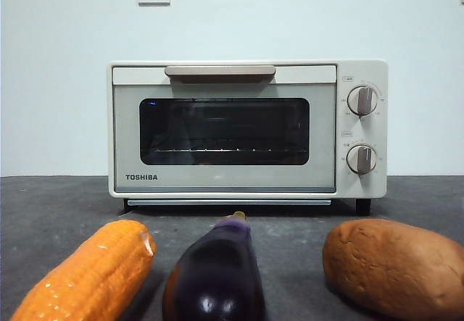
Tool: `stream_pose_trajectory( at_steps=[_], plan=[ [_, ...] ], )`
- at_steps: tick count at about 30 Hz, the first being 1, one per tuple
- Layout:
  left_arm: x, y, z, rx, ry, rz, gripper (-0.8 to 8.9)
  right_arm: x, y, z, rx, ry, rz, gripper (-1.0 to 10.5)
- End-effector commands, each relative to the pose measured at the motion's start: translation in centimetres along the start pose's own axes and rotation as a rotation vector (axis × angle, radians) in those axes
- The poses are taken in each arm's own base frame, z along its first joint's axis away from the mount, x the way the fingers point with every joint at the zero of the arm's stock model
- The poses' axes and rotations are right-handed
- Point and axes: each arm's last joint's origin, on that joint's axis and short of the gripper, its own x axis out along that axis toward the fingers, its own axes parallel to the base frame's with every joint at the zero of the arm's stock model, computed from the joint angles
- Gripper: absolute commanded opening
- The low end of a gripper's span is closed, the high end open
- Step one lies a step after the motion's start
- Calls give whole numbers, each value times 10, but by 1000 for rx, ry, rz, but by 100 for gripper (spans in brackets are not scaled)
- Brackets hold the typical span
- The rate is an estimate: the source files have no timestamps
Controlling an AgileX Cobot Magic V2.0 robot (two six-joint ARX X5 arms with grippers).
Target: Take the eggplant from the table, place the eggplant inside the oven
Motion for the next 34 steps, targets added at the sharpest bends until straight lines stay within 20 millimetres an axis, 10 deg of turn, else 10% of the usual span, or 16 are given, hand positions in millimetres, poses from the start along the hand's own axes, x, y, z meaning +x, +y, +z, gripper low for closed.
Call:
stream_pose_trajectory(
  at_steps=[1,27,34],
  plan=[
    [-2,-3,7,-7,22,2,6,-5,5,16,33,-31,9,3],
    [59,-53,109,60,460,-168,6,15,43,123,-20,473,106,10],
    [80,-68,117,69,590,-275,6,35,51,130,99,667,291,268]
  ],
)
